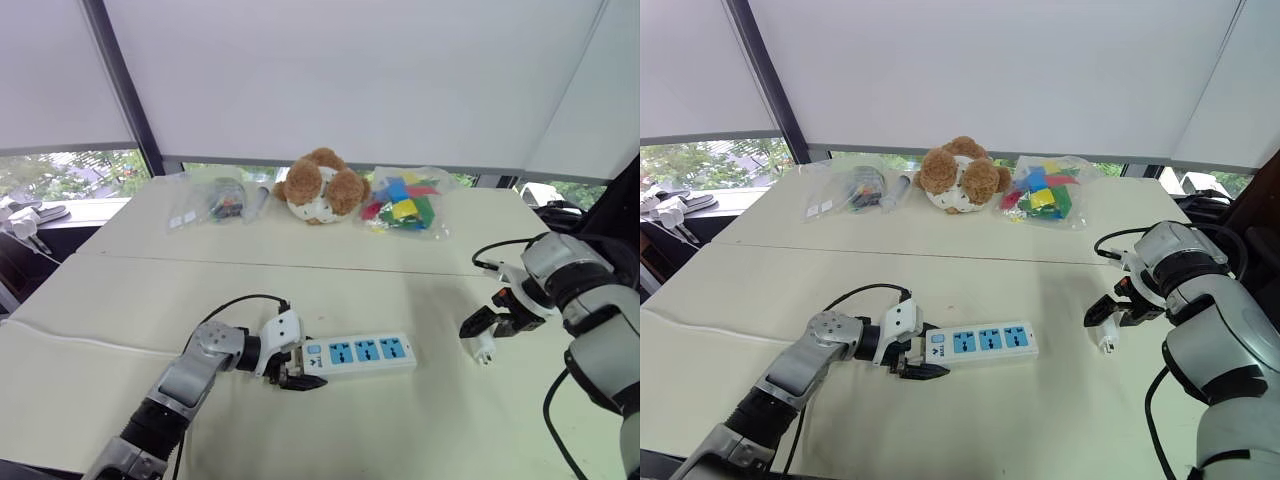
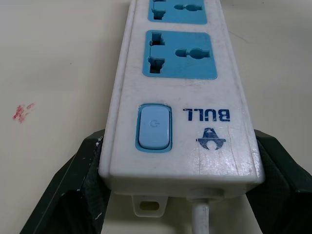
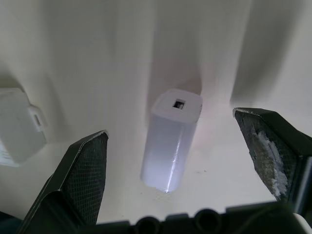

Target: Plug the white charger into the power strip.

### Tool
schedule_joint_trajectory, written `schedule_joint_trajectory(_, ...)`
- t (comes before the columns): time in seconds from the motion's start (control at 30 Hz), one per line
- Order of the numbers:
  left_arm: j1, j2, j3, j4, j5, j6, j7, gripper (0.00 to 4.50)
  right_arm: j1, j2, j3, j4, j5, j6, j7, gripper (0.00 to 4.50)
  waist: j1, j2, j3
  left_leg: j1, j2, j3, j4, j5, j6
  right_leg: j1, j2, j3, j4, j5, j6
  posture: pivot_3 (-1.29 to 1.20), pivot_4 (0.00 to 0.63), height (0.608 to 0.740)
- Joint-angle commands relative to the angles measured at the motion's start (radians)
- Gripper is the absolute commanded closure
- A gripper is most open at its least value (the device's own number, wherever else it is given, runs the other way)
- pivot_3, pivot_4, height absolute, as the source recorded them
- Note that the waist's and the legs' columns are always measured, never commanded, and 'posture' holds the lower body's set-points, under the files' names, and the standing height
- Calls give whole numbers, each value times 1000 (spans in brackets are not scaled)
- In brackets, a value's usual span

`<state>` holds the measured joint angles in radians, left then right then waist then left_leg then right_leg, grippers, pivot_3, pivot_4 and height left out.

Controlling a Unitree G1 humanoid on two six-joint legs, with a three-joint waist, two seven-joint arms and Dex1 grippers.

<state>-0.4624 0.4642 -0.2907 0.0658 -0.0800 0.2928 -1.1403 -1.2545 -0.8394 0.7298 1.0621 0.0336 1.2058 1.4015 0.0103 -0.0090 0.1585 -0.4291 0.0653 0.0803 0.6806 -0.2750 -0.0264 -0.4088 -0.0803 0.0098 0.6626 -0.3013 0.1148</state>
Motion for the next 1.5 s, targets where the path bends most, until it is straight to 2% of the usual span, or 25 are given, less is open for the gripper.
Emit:
schedule_joint_trajectory(0.03, 19, 16, 0, -38, -5, 8, 17, 1442, 3, 4, -26, 37, -50, -37, 13, 0, -1, 0, 0, 0, 0, 0, 0, 0, 0, 0, 0, 0, 0, 0, 0, 0, 150, 739)
schedule_joint_trajectory(0.13, 29, 22, -1, -45, -8, 10, 25, 1442, 1, 24, -49, 63, -72, -49, 10, 0, -4, 0, 0, 0, 0, 0, 0, 0, 0, 0, 0, 0, 0, 0, 0, 0, 150, 739)
schedule_joint_trajectory(0.23, 30, 25, -4, -44, -10, 10, 32, 1442, 7, 46, -71, 79, -98, -62, -2, 828, -6, 0, 0, 1, 0, 0, 0, 0, 0, 1, 0, 0, 0, 0, 0, 0, 150, 739)
schedule_joint_trajectory(0.43, 25, 26, -3, -37, -11, 4, 43, 1442, 26, 86, -110, 92, -133, -67, -4, 3762, -8, 0, 0, 2, 0, 0, 0, 0, 0, 1, 0, 0, 0, 0, 0, 0, 150, 739)
schedule_joint_trajectory(0.57, 23, 37, 1, -22, -11, -5, 38, 1442, 25, 82, -139, 83, -145, -57, 3, 3757, -12, 0, 0, 2, 0, 0, 0, 0, 0, 2, 0, 0, 0, 0, 0, 0, 150, 739)
schedule_joint_trajectory(0.67, 4, 54, 5, 8, -18, -22, 11, 1442, -12, 40, -213, 38, -105, -64, 40, 3757, -20, 0, 0, 2, 0, 0, 0, 0, 0, 2, 0, 0, 0, 0, 0, 0, 150, 739)
schedule_joint_trajectory(0.77, -45, 62, 9, 80, -37, -66, -42, 1442, 8, -38, -311, -182, -3, -107, 161, 3757, -21, 4, 2, 2, 0, 0, 0, 0, 0, 1, 0, 0, 1, 0, 0, 0, 150, 739)
schedule_joint_trajectory(0.83, -72, 63, 8, 127, -42, -96, -69, 1442, 48, -72, -373, -320, 54, -109, 181, 3757, -21, 4, 2, 2, 0, 0, 0, 0, 0, 1, 0, 0, 1, 0, 0, 0, 150, 739)
schedule_joint_trajectory(0.87, -99, 62, 0, 162, -42, -120, -100, 1442, 114, -91, -470, -446, 115, -140, 167, 3757, -21, 4, 2, 2, 0, -1, 0, 0, 0, 1, 1, 0, 1, 0, 1, 0, 150, 739)
schedule_joint_trajectory(0.93, -165, 52, -16, 253, -45, -178, -175, 1442, 298, -74, -726, -724, 234, -256, 82, 3757, -18, 1, 1, 2, 1, -3, -1, 0, 0, 2, 2, -1, 0, 0, 1, 0, 150, 739)
schedule_joint_trajectory(1.0, -218, 43, -19, 348, -43, -246, -232, 1442, 435, -46, -839, -905, 290, -304, 21, 3757, -13, 1, 1, 2, 1, -3, 0, 0, 0, 3, 2, -2, 0, -1, 2, 0, 150, 739)
schedule_joint_trajectory(1.1, -303, 17, -10, 520, -35, -341, -286, 1442, 531, 145, -1036, -1068, 444, -290, -150, 3757, -15, 1, 2, 2, 1, -2, 1, 0, 0, 3, 2, -2, 0, -1, 2, 0, 150, 739)
schedule_joint_trajectory(1.13, -327, 11, -10, 573, -27, -378, -300, 1442, 570, 212, -1076, -1118, 485, -338, -189, 3757, -17, 1, 2, 2, 1, -2, 1, 0, 0, 3, 2, -1, 0, -1, 2, 0, 150, 739)
schedule_joint_trajectory(1.2, -368, -3, -15, 663, -5, -434, -321, 1442, 696, 301, -1077, -1201, 464, -521, -227, 3757, -17, 1, 2, 2, 1, -3, 1, 1, -1, 3, 2, -2, 1, -1, 2, 0, 150, 739)
schedule_joint_trajectory(1.3, -412, -10, -33, 763, 36, -512, -363, 1442, 852, 384, -986, -1252, 393, -772, -242, 3757, -4, 0, 1, 2, 1, -4, 1, 0, 0, 5, 2, -2, 0, -1, 3, 0, 150, 739)
schedule_joint_trajectory(1.4, -443, -27, -27, 816, 32, -533, -392, 1442, 923, 448, -910, -1240, 400, -849, -252, 3757, -6, 1, 2, 2, 0, -2, 1, -1, 1, 4, 2, 0, -1, -1, 3, 0, 150, 739)
schedule_joint_trajectory(1.5, -461, -36, -11, 844, 17, -526, -413, 1442, 939, 466, -864, -1183, 389, -921, -255, 3757, -6, 1, 2, 3, 0, -2, 2, 0, 0, 4, 2, 0, 0, -1, 3, 0, 150, 739)
